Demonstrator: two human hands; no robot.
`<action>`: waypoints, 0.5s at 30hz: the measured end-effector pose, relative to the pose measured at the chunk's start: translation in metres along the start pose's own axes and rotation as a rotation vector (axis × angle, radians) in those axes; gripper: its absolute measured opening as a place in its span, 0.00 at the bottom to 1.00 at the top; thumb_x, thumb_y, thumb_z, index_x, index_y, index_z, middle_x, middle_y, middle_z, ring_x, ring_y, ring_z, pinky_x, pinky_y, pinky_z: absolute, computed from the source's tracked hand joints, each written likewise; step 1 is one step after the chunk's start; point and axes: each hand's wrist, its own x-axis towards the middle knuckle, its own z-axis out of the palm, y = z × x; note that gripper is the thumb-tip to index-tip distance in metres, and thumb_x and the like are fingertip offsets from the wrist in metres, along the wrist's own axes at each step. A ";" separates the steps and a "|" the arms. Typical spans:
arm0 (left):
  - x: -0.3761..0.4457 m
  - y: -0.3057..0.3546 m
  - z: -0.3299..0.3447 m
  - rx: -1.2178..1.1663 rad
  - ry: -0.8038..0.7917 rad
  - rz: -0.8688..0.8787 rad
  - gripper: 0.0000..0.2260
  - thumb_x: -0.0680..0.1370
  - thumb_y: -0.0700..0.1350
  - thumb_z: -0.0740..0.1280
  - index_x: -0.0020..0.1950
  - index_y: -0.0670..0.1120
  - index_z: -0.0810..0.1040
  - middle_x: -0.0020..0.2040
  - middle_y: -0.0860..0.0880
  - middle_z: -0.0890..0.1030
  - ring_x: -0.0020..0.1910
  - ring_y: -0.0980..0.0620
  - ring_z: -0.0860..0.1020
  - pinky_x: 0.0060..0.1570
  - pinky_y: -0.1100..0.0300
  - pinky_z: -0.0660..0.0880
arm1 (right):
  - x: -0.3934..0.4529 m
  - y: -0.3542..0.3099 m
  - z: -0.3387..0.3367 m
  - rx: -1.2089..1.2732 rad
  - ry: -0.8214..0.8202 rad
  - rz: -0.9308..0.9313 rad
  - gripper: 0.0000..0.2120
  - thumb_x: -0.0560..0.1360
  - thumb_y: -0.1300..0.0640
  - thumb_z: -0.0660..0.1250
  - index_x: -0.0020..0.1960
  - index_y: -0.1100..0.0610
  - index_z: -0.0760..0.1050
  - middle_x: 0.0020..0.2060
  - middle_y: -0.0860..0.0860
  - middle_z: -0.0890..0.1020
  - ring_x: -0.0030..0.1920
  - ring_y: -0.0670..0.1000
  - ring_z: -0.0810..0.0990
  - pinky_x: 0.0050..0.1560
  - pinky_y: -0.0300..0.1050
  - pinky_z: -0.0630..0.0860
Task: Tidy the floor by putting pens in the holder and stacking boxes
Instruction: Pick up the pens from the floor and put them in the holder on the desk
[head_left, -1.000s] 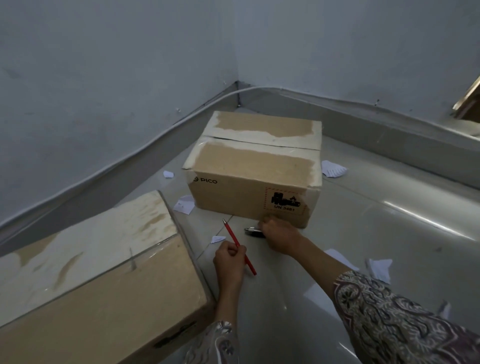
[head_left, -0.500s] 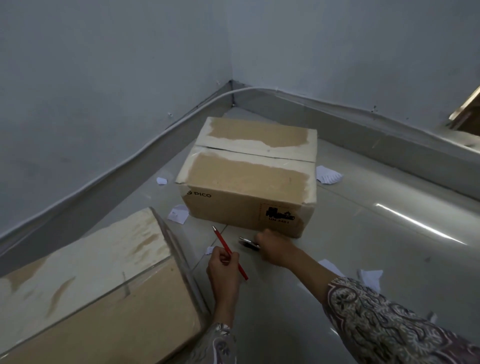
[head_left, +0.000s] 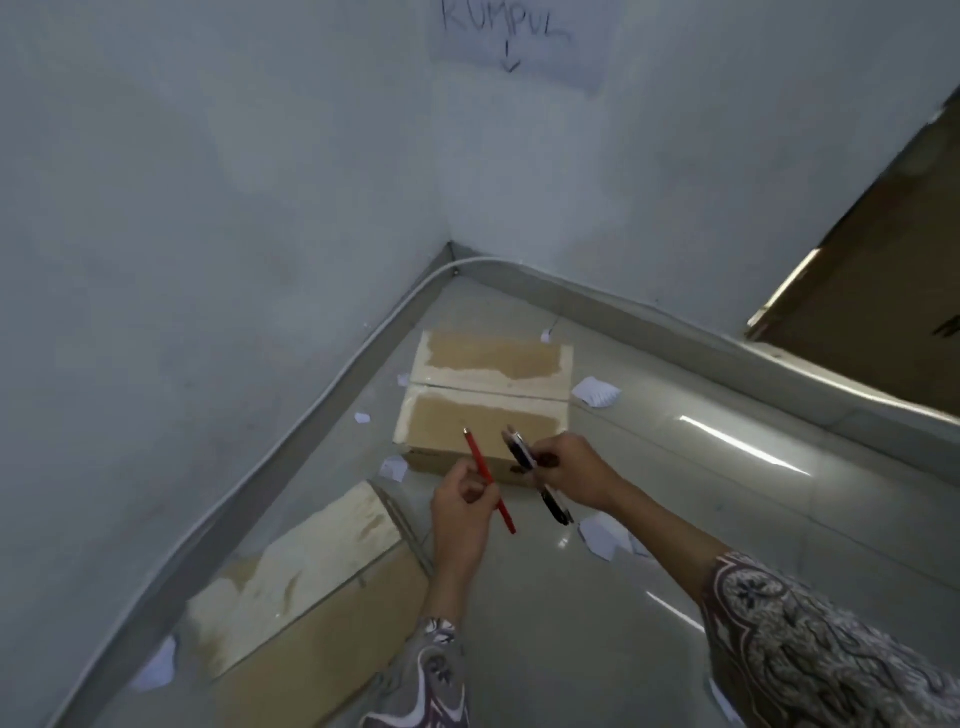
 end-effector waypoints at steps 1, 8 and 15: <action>-0.009 0.021 -0.006 0.007 -0.020 0.018 0.11 0.73 0.33 0.66 0.36 0.46 0.71 0.37 0.31 0.78 0.34 0.44 0.76 0.32 0.59 0.70 | -0.014 -0.015 -0.016 0.032 0.030 0.001 0.08 0.70 0.65 0.68 0.39 0.72 0.74 0.30 0.56 0.69 0.31 0.49 0.65 0.32 0.39 0.60; -0.085 0.185 -0.031 0.001 -0.147 0.130 0.13 0.73 0.33 0.67 0.38 0.51 0.74 0.35 0.53 0.79 0.35 0.60 0.78 0.33 0.71 0.73 | -0.132 -0.109 -0.139 0.214 0.236 0.022 0.03 0.69 0.67 0.70 0.38 0.65 0.77 0.33 0.58 0.77 0.32 0.48 0.76 0.36 0.38 0.73; -0.164 0.318 -0.026 0.093 -0.289 0.242 0.12 0.73 0.35 0.68 0.38 0.52 0.74 0.37 0.54 0.78 0.39 0.55 0.78 0.36 0.71 0.74 | -0.268 -0.184 -0.247 0.430 0.528 0.031 0.08 0.68 0.67 0.72 0.35 0.57 0.76 0.30 0.54 0.81 0.31 0.49 0.80 0.39 0.45 0.77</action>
